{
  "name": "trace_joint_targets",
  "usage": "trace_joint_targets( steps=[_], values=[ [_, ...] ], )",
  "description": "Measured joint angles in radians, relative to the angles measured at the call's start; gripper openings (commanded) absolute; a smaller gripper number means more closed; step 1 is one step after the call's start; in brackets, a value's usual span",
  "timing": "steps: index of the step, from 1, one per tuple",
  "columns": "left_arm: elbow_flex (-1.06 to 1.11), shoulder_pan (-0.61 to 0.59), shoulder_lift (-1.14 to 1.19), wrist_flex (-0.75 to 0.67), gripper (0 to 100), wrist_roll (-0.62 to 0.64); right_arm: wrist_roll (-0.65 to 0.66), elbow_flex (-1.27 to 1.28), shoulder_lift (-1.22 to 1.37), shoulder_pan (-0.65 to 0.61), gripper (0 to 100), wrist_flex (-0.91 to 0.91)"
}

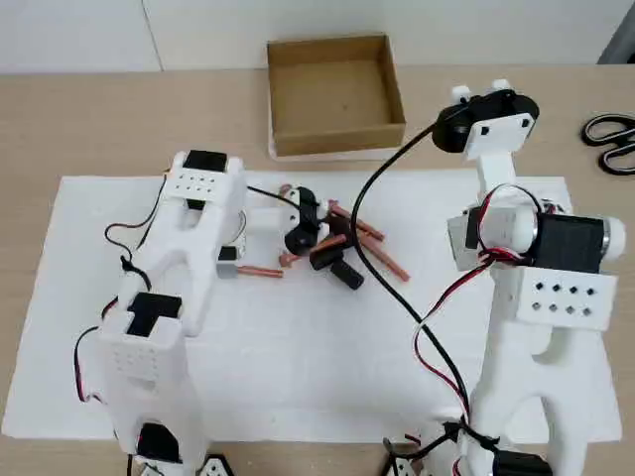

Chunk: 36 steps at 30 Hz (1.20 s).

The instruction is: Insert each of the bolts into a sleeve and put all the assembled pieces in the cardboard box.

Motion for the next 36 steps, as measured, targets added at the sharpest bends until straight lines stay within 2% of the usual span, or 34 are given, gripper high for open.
trace_joint_targets(
  steps=[3, 7, 12, 16, 18, 20, 28, 36],
  values=[
    [-0.046, 0.0, 0.0, 0.014, 8, 0.0, 0.0, 0.0, 0.0, 0.0, 0.4, 0.0],
    [-0.164, 0.0, 0.0, 0.112, 8, 0.0, 0.0, 0.0, 0.0, 0.0, 0.4, 0.0],
    [-0.226, 0.0, -0.002, 0.129, 8, 0.041, 0.0, 0.0, 0.0, 0.0, 0.4, 0.0],
    [-0.232, 0.006, -0.051, 0.13, 8, 0.152, 0.0, 0.0, 0.0, 0.0, 0.4, 0.0],
    [-0.252, 0.026, -0.098, 0.132, 7, 0.279, 0.0, 0.0, 0.0, 0.0, 0.4, 0.0],
    [-0.285, 0.051, -0.141, 0.132, 7, 0.47, 0.0, 0.0, 0.0, 0.0, 0.4, 0.0],
    [-0.285, 0.083, -0.313, 0.14, 4, 1.37, 0.0, 0.0, 0.0, 0.0, 0.4, -0.028],
    [-0.086, 0.089, -0.387, 0.14, 5, 1.933, 0.0, 0.0, 0.0, 0.0, 0.4, -0.028]
  ],
)
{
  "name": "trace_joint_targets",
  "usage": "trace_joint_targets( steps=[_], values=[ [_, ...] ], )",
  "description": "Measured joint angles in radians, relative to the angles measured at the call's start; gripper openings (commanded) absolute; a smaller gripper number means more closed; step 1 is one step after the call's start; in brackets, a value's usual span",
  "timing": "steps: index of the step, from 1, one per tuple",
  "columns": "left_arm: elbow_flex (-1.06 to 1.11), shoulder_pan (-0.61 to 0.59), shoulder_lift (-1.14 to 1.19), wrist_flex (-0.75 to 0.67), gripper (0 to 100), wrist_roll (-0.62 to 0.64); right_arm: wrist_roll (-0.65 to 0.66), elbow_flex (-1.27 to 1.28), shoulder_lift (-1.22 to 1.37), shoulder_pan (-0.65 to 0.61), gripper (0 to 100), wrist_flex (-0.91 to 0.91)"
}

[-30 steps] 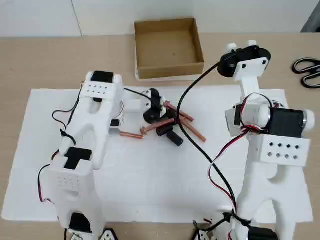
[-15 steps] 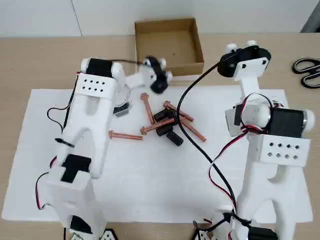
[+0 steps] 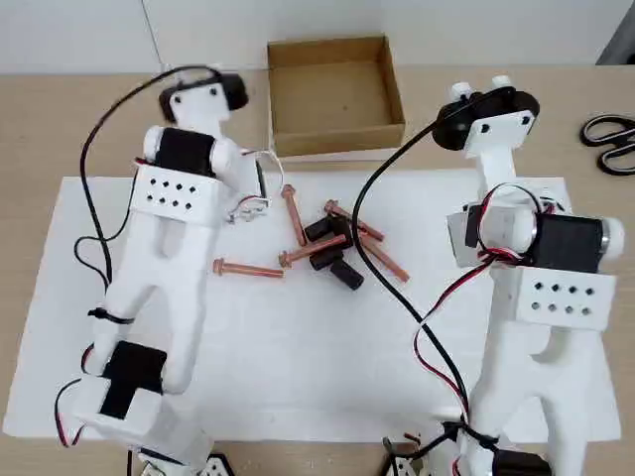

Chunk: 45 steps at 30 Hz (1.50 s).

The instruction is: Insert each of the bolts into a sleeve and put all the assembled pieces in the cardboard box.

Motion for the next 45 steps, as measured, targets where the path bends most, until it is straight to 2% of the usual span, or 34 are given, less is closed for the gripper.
trace_joint_targets(
  steps=[5, 10, 13, 17, 25, 34, 45],
  values=[
    [0.126, 0.009, 0.0, 0.0, 11, 0.152, 0.0, 0.0, 0.0, 0.0, 0.4, 0.0],
    [0.138, 0.009, 0.0, -0.005, 18, 0.304, 0.0, 0.0, 0.0, 0.0, 0.4, 0.0],
    [0.144, 0.008, 0.0, -0.035, 18, 0.411, 0.0, 0.0, 0.0, 0.0, 0.4, 0.0],
    [0.207, -0.012, 0.018, -0.106, 18, 0.493, 0.0, 0.0, 0.0, 0.0, 0.4, 0.0],
    [0.264, -0.035, 0.187, -0.173, 18, 0.528, 0.0, 0.0, 0.0, 0.0, 0.4, 0.0],
    [0.264, -0.109, 0.224, -0.176, 18, 0.528, 0.0, 0.0, 0.0, 0.0, 0.4, 0.0],
    [0.256, -0.109, 0.296, -0.195, 18, 0.554, 0.0, 0.0, 0.0, 0.0, 0.4, 0.0]
  ],
)
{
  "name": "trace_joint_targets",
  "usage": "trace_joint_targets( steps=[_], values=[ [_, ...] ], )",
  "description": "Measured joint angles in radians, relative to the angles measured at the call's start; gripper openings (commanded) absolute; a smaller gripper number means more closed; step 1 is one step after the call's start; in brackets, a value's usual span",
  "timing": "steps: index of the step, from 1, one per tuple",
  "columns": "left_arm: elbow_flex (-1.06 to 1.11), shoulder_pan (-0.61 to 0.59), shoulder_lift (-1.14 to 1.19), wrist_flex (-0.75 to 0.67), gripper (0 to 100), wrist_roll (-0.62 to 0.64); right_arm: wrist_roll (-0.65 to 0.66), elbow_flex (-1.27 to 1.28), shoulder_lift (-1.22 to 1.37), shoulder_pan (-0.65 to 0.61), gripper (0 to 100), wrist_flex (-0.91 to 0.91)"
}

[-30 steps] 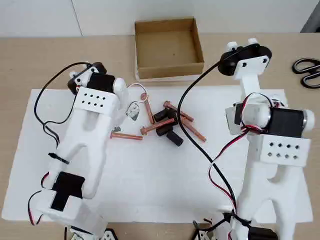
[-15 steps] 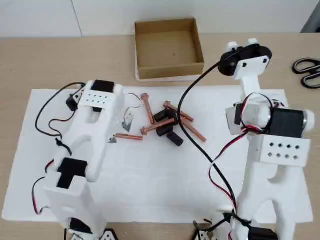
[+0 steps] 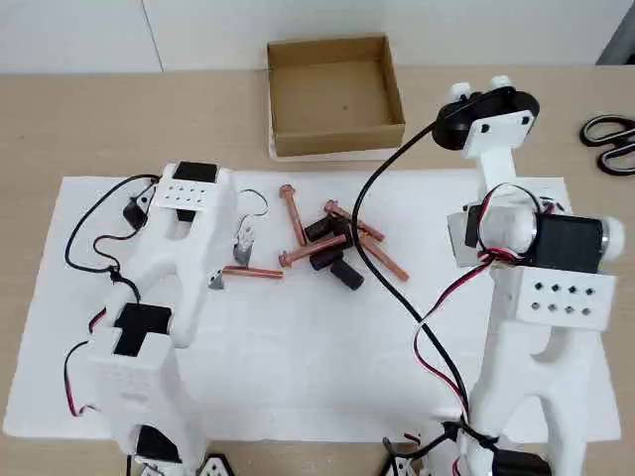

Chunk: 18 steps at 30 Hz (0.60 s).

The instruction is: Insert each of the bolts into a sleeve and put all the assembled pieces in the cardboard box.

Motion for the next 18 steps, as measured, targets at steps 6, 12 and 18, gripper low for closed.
trace_joint_targets(
  steps=[6, 12, 18],
  values=[
    [-0.003, 0.005, 0.015, -0.009, 9, 0.028, 0.0, 0.0, 0.0, 0.0, 0.4, 0.0],
    [-0.008, 0.008, 0.017, -0.021, 6, 0.031, 0.0, 0.0, 0.0, 0.0, 0.4, 0.0],
    [-0.008, 0.008, 0.023, -0.021, 6, 0.034, 0.0, 0.0, 0.0, 0.0, 0.4, 0.0]
  ],
)
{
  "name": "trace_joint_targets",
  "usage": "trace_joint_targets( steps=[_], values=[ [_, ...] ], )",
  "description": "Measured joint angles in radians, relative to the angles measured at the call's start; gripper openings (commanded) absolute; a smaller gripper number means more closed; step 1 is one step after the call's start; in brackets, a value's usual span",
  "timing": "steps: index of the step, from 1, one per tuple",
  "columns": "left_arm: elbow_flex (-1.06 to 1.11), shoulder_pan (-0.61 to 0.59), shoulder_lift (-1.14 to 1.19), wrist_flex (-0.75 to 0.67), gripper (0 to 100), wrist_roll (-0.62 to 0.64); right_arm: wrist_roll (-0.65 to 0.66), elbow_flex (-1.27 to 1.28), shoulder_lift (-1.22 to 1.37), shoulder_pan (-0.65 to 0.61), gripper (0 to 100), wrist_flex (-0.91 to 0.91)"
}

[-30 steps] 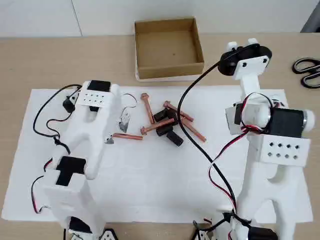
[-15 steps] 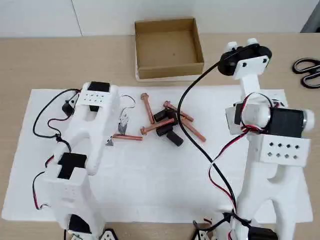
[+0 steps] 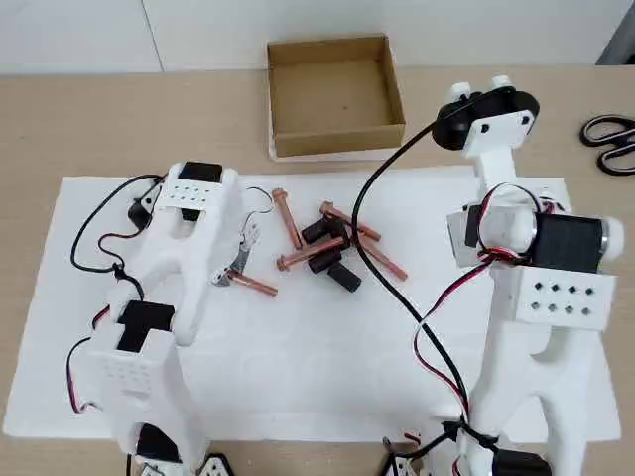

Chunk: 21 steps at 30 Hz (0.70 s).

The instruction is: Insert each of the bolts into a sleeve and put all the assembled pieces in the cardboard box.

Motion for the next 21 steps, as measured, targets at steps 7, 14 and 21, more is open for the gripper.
trace_joint_targets(
  steps=[7, 14, 21],
  values=[
    [-0.049, -0.002, 0.012, 0.018, 2, -0.161, 0.0, 0.0, 0.0, 0.0, 0.4, 0.0],
    [-0.203, -0.006, 0.032, 0.155, 1, -0.489, 0.0, 0.0, 0.0, 0.0, 0.4, 0.0],
    [-0.281, 0.002, 0.032, 0.192, 1, -0.941, 0.0, 0.0, 0.0, 0.0, 0.4, 0.0]
  ],
)
